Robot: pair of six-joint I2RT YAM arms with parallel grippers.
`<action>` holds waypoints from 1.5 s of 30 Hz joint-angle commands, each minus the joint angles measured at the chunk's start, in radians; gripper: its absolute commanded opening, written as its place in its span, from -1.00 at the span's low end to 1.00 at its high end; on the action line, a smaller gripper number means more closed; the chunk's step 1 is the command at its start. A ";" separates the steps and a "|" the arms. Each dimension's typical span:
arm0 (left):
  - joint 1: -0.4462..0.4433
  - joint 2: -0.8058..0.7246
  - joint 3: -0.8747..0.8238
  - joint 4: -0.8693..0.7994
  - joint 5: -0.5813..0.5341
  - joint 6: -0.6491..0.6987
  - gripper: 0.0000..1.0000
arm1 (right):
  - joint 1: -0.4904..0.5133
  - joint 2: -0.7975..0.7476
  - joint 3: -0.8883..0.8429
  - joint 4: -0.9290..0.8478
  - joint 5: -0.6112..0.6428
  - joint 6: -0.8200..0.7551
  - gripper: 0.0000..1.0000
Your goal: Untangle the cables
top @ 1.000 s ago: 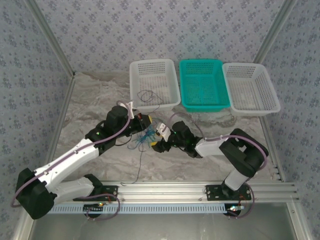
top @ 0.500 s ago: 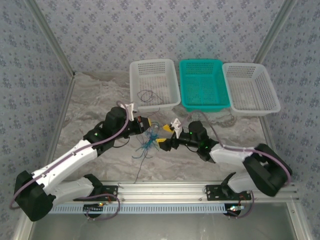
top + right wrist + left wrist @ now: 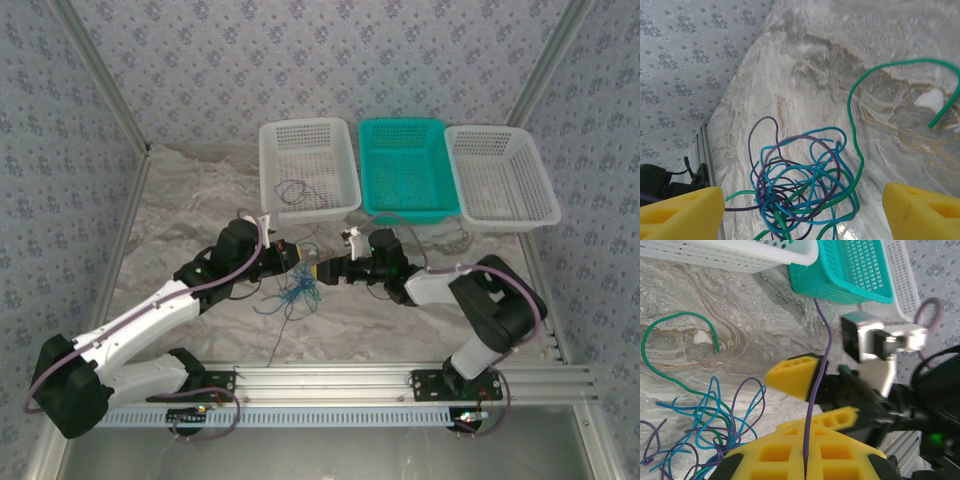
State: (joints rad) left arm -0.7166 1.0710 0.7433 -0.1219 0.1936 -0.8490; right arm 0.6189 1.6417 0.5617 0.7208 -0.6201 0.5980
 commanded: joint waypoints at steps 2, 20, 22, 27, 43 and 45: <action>-0.007 -0.029 0.012 0.024 -0.007 0.004 -1.00 | 0.004 0.112 0.051 0.132 -0.062 0.095 0.60; 0.201 -0.230 0.065 -0.232 -0.124 -0.044 -1.00 | -0.022 0.053 -0.036 -0.082 0.403 0.042 -1.00; 0.311 -0.270 0.084 -0.298 -0.099 -0.033 -1.00 | -0.030 -0.025 -0.058 -0.229 0.537 0.042 -1.00; 0.494 -0.287 0.149 -0.401 -0.046 0.028 -1.00 | -0.047 -0.199 -0.122 -0.415 0.733 0.066 -1.00; 0.880 -0.231 0.216 -0.482 0.046 0.067 -1.00 | -0.275 -0.591 -0.226 -0.934 0.988 0.337 -1.00; 0.909 -0.233 0.205 -0.477 0.064 0.067 -1.00 | -0.307 -0.610 -0.233 -0.964 0.994 0.343 -1.00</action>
State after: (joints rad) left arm 0.0296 0.8726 0.8898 -0.6643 0.5777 -0.8223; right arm 0.5083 1.0298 0.4309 0.2230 -0.1188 0.8886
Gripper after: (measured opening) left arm 0.061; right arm 0.058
